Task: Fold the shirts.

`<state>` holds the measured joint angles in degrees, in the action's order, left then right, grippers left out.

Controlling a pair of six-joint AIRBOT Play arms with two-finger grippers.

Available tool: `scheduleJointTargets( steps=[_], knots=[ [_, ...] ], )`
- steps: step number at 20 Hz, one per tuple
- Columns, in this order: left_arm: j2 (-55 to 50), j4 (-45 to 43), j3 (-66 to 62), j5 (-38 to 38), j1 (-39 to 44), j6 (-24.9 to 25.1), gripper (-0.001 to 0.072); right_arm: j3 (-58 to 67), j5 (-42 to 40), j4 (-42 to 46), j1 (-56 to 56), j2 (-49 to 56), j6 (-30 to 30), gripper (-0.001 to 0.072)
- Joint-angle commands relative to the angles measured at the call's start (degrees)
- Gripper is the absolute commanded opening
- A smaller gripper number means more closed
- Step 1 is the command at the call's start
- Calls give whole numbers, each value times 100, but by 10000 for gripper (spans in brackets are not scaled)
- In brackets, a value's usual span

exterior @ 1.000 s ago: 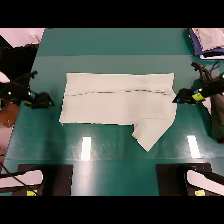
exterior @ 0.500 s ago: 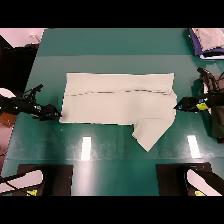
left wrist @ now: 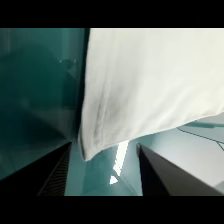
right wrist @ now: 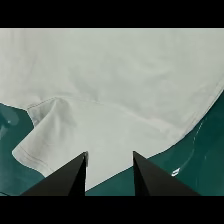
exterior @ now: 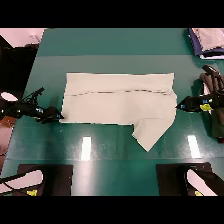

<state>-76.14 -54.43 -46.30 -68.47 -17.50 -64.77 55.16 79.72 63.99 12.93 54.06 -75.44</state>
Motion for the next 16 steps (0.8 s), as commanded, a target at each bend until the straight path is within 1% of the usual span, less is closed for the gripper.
scheduleJointTargets(
  steps=[1, 2, 3, 4, 6, 7, 9, 11, 14, 16],
  knots=[
    [-4, 273, 37, 212, 2, 7, 494, -2, 0, 0, 2, -33, -59, 336],
    [-4, 297, 37, 219, 57, 35, 360, -2, 7, 2, 2, -33, -59, 336],
    [-4, 271, 37, 223, 177, 133, 171, -2, 13, 20, 4, -33, -59, 336],
    [-4, 267, 37, 262, 306, 210, 140, -2, 17, 17, 4, -33, -59, 336],
    [-4, 280, 35, 382, 564, 168, 134, -4, 57, 107, 4, -33, -68, 336],
    [-2, 280, 33, 398, 638, 173, 27, -4, 107, 234, 4, -33, -201, 336],
    [2, 275, 2, 323, 669, 162, 29, -31, 275, 691, 4, -33, -470, 336],
    [15, 140, -74, 129, 669, 160, 29, -284, 339, 922, 4, -33, -575, 336],
    [15, 83, -208, -59, 669, 160, 29, -1117, 264, 901, 4, 131, -684, 349],
    [15, 85, -260, -85, 669, 160, 29, -1670, 35, 743, 4, 378, -706, 349]
  ],
)
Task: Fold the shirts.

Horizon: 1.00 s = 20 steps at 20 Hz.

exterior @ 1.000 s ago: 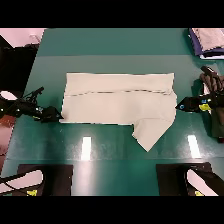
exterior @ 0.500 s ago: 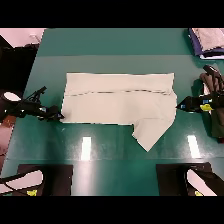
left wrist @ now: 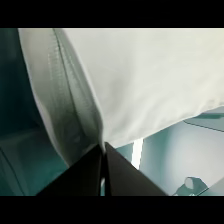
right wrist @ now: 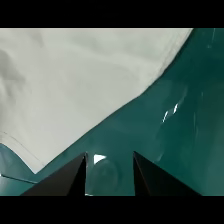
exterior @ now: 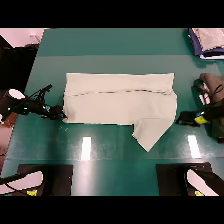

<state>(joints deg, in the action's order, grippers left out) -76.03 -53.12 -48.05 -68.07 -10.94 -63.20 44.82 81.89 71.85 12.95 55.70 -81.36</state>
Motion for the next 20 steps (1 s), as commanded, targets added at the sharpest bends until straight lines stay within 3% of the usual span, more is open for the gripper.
scheduleJointTargets(
  steps=[1, 5, 8, 10, 11, 12, 13, 14, 16, 20],
  knots=[
    [4, -42, -109, -146, 13, 2, 29, -857, -428, -308, 2, 343, -114, 350],
    [4, -42, -136, -155, 13, 2, 29, -1222, -1329, -1121, -9, 748, -111, 349],
    [4, -42, -136, -153, 13, 0, 29, -1217, -1541, -1239, -13, 944, -111, 343],
    [4, -42, -136, -153, 13, 2, 29, -1220, -1694, -1233, -13, 953, -109, 303],
    [4, -42, -136, -153, 13, 2, 29, -1220, -1801, -1222, -13, 896, -107, 223],
    [4, -42, -136, -162, 13, 0, 29, -1220, -1904, -1211, -13, 804, -103, 63],
    [4, -44, -138, -186, 13, 2, 29, -1220, -1998, -1180, -11, 671, -85, 16],
    [4, -74, -168, -273, 13, 2, 29, -1220, -2026, -1158, -9, 503, -70, 15],
    [52, -289, -337, -595, 13, -2, 28, -1156, -1818, -890, 59, 149, -68, 13],
    [970, -1088, -367, -1023, 13, -262, 27, -693, -245, 254, 85, -715, -68, 13]
  ],
)
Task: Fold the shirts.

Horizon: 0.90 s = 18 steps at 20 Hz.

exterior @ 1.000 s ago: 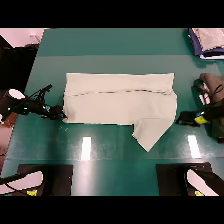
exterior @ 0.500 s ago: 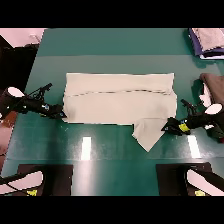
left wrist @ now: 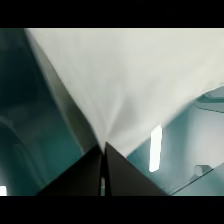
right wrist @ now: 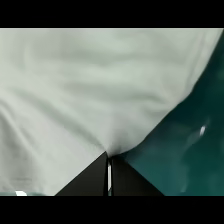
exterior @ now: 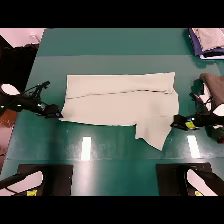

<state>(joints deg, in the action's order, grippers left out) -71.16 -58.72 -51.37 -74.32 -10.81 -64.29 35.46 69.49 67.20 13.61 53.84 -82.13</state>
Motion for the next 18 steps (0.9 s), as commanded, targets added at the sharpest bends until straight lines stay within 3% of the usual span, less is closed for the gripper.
scheduleJointTargets(
  steps=[1, 5, 10, 18],
  knots=[
    [769, -573, 52, -671, 0, -149, 27, 341, 1447, 874, 17, -778, 9, 13],
    [1720, -505, 662, -1421, 0, -367, 28, 417, 2494, 1062, 17, -1696, 2, 13],
    [1845, -83, 603, -1196, 0, -564, 28, 426, 1969, 887, 20, -2247, 4, 13],
    [1622, 90, -17, -111, 0, -750, 29, 1641, 898, 643, -706, -546, 2, 13]
  ],
)
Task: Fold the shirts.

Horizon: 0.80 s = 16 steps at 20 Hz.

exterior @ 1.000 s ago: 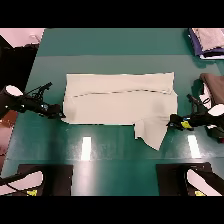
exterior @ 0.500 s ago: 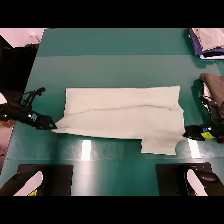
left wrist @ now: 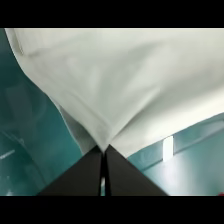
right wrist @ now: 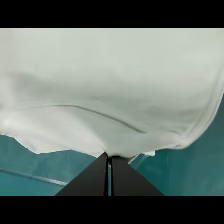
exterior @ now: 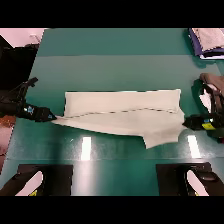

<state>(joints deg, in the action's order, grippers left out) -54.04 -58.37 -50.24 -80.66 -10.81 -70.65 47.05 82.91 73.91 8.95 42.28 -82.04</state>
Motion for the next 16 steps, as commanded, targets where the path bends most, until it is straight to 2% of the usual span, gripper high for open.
scheduleJointTargets(
  steps=[1, 9, 16],
  knots=[
    [-151, 55, -142, 664, 0, -118, 29, 684, -520, -26, -280, 896, -7, 12],
    [-927, 704, -238, 2028, 0, -107, 29, 2024, -743, -28, -278, 2715, -4, 13],
    [-2249, 721, -1419, 2258, 0, 24, 30, 2677, -994, -37, -275, 3480, -4, 14]
  ],
)
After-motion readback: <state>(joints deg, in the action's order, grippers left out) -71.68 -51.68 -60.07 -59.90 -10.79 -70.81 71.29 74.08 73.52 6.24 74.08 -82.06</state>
